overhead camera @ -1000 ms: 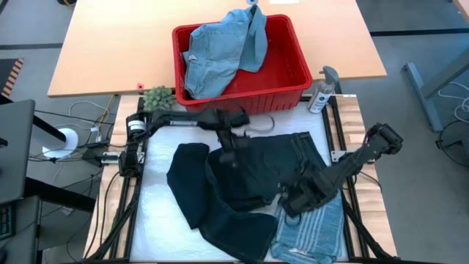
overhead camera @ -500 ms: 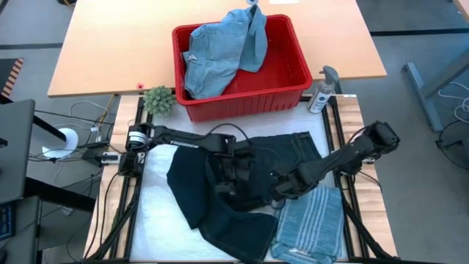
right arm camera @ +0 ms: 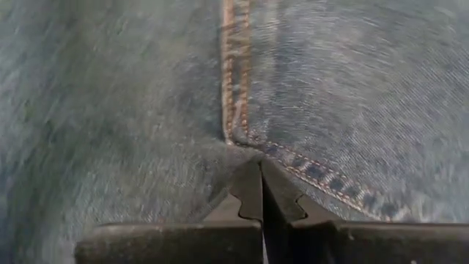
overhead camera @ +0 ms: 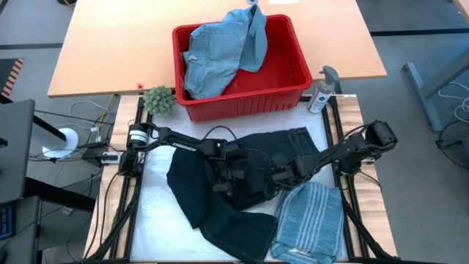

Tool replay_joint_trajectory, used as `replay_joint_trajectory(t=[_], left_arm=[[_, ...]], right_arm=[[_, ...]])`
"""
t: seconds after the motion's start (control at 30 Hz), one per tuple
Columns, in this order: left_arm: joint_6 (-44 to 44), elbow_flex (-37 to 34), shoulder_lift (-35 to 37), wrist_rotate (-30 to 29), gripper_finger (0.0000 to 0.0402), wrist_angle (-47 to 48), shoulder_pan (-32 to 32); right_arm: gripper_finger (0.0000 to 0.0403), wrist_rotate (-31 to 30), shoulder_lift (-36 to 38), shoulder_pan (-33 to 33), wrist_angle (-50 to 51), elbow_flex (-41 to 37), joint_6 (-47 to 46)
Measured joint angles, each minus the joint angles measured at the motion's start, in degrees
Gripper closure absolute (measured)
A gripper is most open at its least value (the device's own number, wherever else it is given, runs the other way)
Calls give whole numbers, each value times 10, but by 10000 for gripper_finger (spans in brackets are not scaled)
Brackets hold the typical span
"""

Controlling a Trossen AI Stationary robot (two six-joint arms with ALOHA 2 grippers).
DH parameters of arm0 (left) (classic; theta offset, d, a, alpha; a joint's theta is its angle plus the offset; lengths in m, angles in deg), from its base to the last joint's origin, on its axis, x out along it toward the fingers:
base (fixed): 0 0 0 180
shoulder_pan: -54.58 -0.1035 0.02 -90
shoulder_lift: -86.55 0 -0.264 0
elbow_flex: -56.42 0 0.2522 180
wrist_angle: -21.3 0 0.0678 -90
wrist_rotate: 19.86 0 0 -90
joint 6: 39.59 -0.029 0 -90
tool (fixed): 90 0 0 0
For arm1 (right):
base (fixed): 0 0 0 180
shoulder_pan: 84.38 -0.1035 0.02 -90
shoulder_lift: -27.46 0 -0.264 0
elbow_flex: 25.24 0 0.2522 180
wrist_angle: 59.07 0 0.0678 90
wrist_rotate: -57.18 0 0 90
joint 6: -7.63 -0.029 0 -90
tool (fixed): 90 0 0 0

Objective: Fold Laundry from Bin
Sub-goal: Fold the blue denim pants

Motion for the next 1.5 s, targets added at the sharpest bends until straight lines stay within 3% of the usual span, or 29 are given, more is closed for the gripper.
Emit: replay_joint_trajectory(t=[0.13,0.37,0.53,0.7,0.83,0.93,1.03,1.13,1.27,1.37,1.5], left_arm=[[23,-36,0,17,401,-34,2],[15,-51,0,23,401,-41,-3],[-30,-51,1,31,401,33,-2],[-45,-52,14,71,401,97,-29],[-32,-46,86,97,401,100,-71],[-17,-42,150,86,401,108,-102],[-8,-37,234,80,401,129,-125],[-15,-36,324,33,401,156,-134],[-39,-37,419,-55,400,177,-110],[-42,-37,481,-76,385,187,-92],[-21,-37,547,-98,344,188,-76]], right_arm=[[387,-31,0,46,-12,-10,-22],[387,-32,0,146,-99,-49,-55],[387,-18,0,214,-109,-65,-81],[382,-15,1,246,-102,-53,-15],[375,-27,17,254,-100,-20,46],[374,-29,31,253,-104,2,114],[372,-16,58,231,-141,31,259],[371,54,85,196,-157,63,417],[359,147,79,141,-155,93,500],[323,160,48,98,-153,123,536],[245,147,-18,55,-124,176,611]])
